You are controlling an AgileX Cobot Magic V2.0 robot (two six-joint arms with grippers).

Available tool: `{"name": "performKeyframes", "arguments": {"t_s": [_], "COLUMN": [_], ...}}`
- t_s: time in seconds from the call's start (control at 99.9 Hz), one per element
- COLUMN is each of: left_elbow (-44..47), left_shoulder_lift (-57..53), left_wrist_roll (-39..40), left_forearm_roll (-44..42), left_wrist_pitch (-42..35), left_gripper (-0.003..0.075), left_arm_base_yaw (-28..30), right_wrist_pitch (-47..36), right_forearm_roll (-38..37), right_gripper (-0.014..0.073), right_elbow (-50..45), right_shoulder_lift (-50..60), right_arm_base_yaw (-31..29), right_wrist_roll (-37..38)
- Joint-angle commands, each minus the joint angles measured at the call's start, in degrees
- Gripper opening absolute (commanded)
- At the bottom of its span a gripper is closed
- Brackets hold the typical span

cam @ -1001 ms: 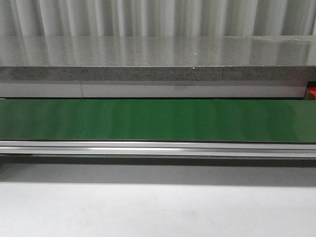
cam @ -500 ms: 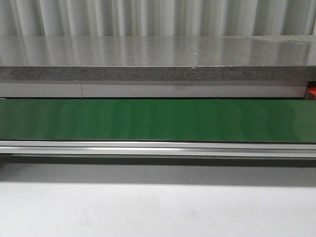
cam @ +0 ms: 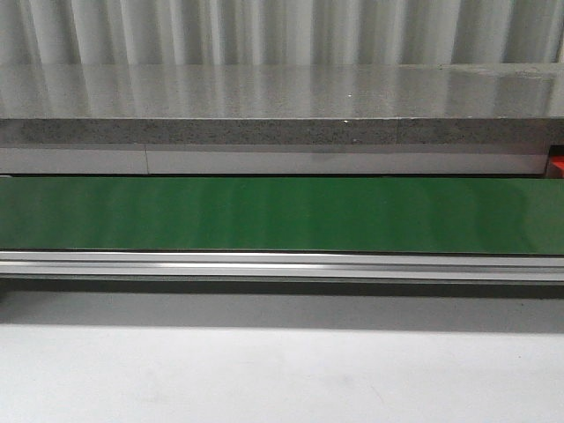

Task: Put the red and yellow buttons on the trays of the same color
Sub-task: 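Grasp a red button from the cluster with the left gripper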

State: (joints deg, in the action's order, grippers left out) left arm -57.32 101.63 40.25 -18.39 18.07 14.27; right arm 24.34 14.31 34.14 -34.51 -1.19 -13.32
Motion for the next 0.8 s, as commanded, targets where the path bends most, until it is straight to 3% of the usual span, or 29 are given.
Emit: {"name": "performKeyframes", "arguments": {"t_s": [0.0, 0.12, 0.34, 0.591, 0.791], "left_elbow": [-1.6, -1.8, -1.8, -1.8, -1.7], "left_shoulder_lift": [-2.4, -3.4, -10.5, -22.8, -24.1], "left_wrist_roll": [0.0, -0.1, -4.8, -9.5, -10.1], "left_forearm_roll": [0.2, 0.2, 0.2, 0.2, 0.2], "left_wrist_pitch": [-2.3, 0.3, 4.0, 8.8, 10.1], "left_gripper": [0.0230, -0.0024, -0.0020, -0.0020, -0.0020], "left_arm_base_yaw": [0.3, -0.4, -3.9, -12.1, -16.3], "right_wrist_pitch": [-4.0, -4.0, -4.0, -4.0, -4.0], "right_forearm_roll": [0.1, 0.1, 0.1, 0.1, 0.1], "right_gripper": [-0.0067, -0.0067, -0.0067, -0.0067, -0.0067], "right_elbow": [1.5, 1.5, 1.5, 1.5, 1.5], "right_shoulder_lift": [0.2, 0.2, 0.2, 0.2, 0.2], "right_arm_base_yaw": [-0.1, -0.1, -0.1, -0.1, -0.1], "right_wrist_roll": [-0.5, -0.5, -0.5, -0.5, -0.5]}}
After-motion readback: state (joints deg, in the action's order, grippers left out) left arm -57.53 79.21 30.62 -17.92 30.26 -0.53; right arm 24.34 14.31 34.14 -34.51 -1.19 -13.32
